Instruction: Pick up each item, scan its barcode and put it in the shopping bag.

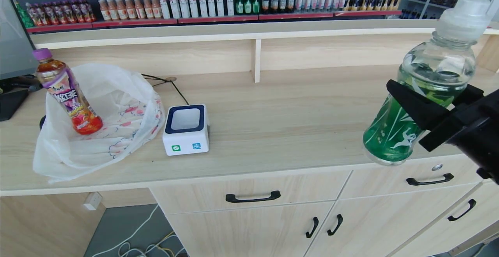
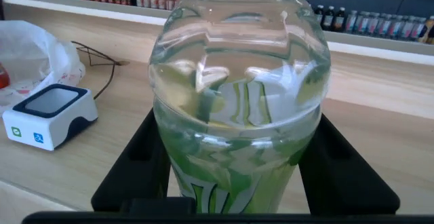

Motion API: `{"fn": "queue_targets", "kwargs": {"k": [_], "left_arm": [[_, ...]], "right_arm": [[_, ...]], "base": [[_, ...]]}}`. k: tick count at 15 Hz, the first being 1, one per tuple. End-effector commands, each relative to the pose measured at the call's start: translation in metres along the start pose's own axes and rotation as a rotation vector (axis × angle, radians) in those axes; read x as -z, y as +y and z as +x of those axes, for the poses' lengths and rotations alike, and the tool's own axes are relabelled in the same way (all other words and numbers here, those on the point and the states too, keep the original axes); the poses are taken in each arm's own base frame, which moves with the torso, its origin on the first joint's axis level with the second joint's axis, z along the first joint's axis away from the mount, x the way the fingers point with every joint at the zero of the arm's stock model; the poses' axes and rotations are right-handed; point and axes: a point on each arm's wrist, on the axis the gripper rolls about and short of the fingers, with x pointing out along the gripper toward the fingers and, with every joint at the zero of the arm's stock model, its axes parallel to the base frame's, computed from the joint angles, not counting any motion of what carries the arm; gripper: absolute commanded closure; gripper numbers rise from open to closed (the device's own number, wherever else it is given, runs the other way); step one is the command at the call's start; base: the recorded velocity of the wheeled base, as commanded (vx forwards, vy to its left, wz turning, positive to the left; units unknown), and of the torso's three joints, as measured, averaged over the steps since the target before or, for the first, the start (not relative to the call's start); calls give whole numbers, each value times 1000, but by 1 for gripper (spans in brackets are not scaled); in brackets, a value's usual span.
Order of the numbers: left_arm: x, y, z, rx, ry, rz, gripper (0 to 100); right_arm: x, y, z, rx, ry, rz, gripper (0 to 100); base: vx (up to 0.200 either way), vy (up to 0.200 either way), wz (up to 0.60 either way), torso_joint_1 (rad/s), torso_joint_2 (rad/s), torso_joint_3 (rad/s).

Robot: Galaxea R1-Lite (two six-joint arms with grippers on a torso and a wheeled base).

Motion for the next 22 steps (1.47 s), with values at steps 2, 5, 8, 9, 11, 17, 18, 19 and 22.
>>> {"fn": "queue_targets", "kwargs": {"k": [2,5,8,9,11,17,18,19,22], "left_arm": [[0,0,0,0,-1,1,0],[0,0,0,-2,-1,1,0],[0,0,0,-2,-1,1,0],[0,0,0,0,-1,1,0],[0,0,0,0,-1,1,0],[0,0,0,-2,-1,1,0],[0,0,0,-2,-1,1,0],[0,0,0,-2,-1,1,0],[0,0,0,0,-1,1,0]], "right_arm": [[-5,10,-21,-58,-19,-31,100],[-2,16,-27,-96,-11,-130,100],[5,32,-39,-196,-5,-236,100],[9,38,-43,-237,-3,-281,100],[11,43,-45,-264,-7,-378,100],[3,80,-41,-419,-132,-607,100],[3,85,-41,-434,-163,-684,100],[3,89,-43,-451,-183,-726,100],[3,99,-48,-476,-250,-799,100]], "base": [[0,0,0,0,0,0],[0,0,0,0,0,0],[0,0,0,0,0,0],[0,0,0,0,0,0],[0,0,0,0,0,0],[0,0,0,0,0,0],[0,0,0,0,0,0],[0,0,0,0,0,0],[0,0,0,0,0,0]]}}
